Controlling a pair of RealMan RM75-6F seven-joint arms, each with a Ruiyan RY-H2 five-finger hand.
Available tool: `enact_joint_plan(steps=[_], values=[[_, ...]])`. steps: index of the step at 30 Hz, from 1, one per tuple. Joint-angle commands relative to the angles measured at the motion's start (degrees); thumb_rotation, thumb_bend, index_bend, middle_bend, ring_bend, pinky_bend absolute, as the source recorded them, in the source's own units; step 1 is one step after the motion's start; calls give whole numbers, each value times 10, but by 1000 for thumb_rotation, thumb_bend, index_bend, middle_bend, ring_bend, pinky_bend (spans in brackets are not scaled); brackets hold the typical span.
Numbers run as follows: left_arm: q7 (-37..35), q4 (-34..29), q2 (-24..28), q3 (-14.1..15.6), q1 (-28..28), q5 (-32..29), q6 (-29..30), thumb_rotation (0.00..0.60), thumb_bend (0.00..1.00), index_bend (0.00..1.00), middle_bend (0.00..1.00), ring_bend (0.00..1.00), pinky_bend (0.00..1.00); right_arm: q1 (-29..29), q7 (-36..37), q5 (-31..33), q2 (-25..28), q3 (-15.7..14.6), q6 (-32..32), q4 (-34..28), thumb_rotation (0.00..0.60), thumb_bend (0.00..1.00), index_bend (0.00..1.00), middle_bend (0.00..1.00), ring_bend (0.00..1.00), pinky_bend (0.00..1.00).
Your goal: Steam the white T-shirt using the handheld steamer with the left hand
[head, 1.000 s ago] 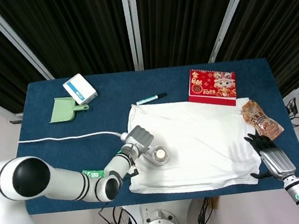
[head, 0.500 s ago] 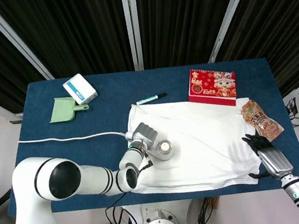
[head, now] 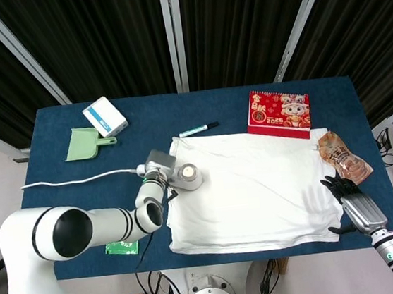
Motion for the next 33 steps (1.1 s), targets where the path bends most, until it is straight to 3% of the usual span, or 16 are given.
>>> enact_joint_plan(steps=[1, 8, 16, 22, 33], values=[[7, -17, 27, 4, 7, -1, 1, 524, 635, 751, 863, 676, 610, 0, 1, -1, -1, 0, 1, 2, 600, 12, 0, 0, 0, 50], [-3, -111, 82, -31, -1, 59, -2, 521, 635, 751, 863, 676, 607, 5, 4, -4, -4, 0, -2, 4, 600, 11, 0, 0, 0, 50], [28, -161, 42, -46, -53, 92, 17, 508, 633, 751, 863, 676, 607, 2, 10, 0, -7, -2, -1, 9, 600, 12, 0, 0, 0, 50], [31, -147, 5, -54, -81, 71, 9, 506, 632, 751, 863, 676, 607, -1, 15, 0, -8, -4, 2, 14, 600, 11, 0, 0, 0, 50], [30, -59, -21, -16, -87, -23, -15, 504, 632, 751, 863, 676, 607, -5, 30, 1, -13, -6, 5, 28, 600, 11, 0, 0, 0, 50]])
